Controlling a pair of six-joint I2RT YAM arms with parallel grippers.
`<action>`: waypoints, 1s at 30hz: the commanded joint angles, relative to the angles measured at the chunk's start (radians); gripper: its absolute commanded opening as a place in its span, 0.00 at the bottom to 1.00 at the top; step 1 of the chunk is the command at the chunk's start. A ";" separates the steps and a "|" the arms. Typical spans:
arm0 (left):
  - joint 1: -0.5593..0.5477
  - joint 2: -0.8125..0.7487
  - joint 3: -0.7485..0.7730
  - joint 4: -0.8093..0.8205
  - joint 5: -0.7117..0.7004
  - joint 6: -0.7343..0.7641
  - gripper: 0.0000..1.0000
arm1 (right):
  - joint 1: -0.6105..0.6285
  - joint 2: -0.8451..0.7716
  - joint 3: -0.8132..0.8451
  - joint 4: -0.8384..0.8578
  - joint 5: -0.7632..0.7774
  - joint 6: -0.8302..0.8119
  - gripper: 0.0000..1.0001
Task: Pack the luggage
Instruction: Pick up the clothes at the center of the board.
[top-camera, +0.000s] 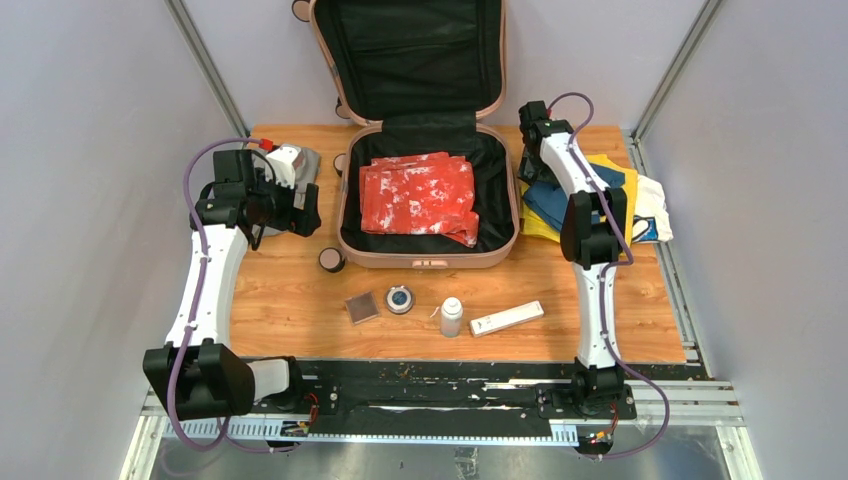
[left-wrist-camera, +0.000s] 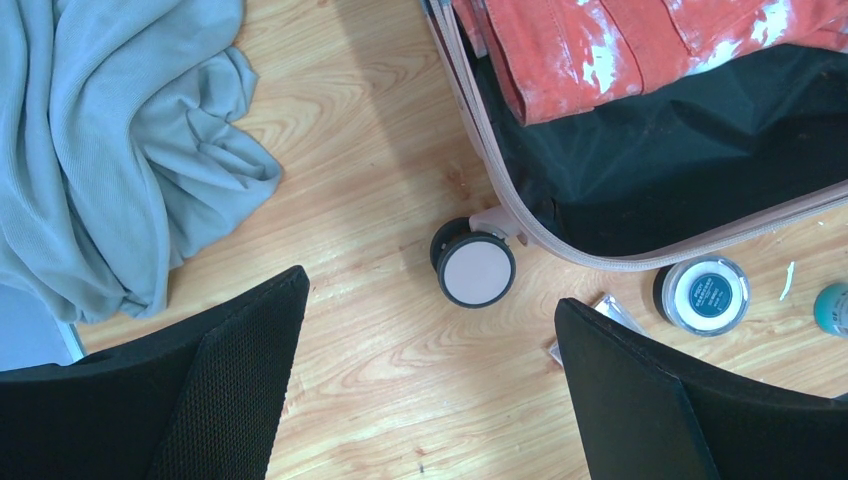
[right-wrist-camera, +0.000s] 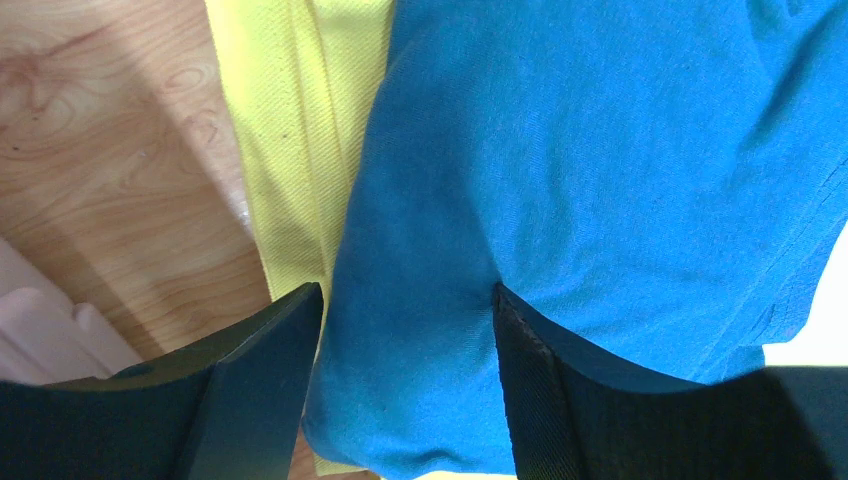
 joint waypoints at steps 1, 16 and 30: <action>0.005 -0.001 0.020 -0.008 0.014 -0.004 1.00 | 0.008 0.032 0.016 -0.049 0.025 -0.018 0.65; 0.005 -0.023 0.021 -0.008 0.020 -0.010 1.00 | -0.045 -0.107 -0.097 -0.006 -0.101 -0.005 0.09; 0.005 -0.056 0.017 -0.009 0.011 -0.002 1.00 | -0.161 -0.343 -0.317 0.157 -0.527 -0.010 0.00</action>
